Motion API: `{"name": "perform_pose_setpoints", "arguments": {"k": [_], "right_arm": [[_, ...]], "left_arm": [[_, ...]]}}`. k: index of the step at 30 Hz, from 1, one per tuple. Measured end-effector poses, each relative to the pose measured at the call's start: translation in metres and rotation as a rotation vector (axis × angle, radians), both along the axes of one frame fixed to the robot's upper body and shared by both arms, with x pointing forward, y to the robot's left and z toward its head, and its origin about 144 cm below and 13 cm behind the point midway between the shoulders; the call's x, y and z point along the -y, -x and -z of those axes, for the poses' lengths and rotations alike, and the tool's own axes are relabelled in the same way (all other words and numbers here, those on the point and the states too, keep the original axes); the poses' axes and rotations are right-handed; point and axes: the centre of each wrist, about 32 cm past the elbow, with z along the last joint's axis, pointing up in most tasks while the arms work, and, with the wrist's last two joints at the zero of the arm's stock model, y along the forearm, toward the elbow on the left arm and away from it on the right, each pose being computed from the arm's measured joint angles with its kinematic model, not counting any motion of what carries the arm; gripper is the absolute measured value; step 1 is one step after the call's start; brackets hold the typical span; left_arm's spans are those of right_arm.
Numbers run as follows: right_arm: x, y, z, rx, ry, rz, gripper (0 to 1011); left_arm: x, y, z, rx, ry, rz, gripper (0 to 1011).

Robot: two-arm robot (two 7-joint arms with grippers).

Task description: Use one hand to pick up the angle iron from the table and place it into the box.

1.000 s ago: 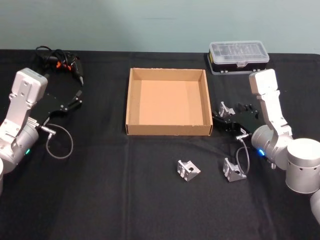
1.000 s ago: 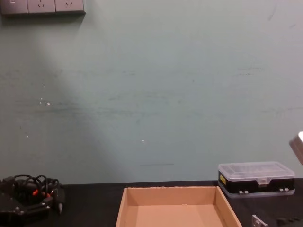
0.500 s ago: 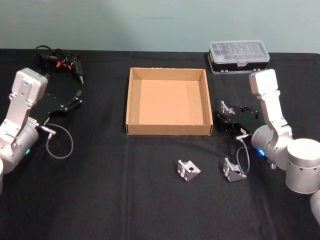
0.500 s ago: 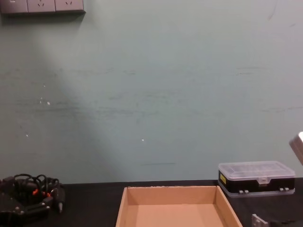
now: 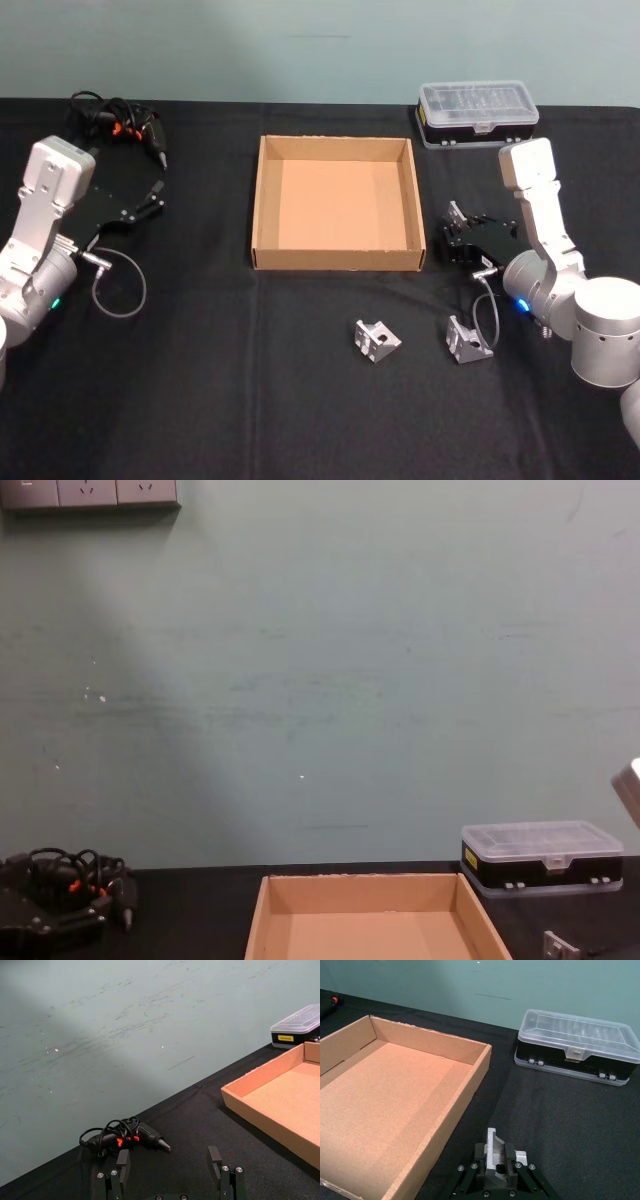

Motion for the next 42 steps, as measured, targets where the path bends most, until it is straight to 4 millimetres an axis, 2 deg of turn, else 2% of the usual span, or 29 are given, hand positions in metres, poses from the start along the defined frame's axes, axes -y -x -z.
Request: {"name": "perform_pose_setpoints", "arguments": {"k": [14, 29, 35, 42], "right_arm": [[0.003, 0.001, -0.003, 0.029, -0.014, -0.006, 238], [0.015, -0.001, -0.041, 0.14, -0.091, -0.074, 238], [0.004, -0.015, -0.058, 0.127, -0.112, -0.159, 238], [-0.027, -0.046, -0.079, 0.091, -0.121, -0.285, 238]], "left_arm": [[0.0, 0.0, 0.0, 0.0, 0.0, 0.0, 1011], [0.0, 0.0, 0.0, 0.0, 0.0, 0.0, 1011], [0.0, 0.0, 0.0, 0.0, 0.0, 0.0, 1011], [0.0, 0.0, 0.0, 0.0, 0.0, 0.0, 1011]]}}
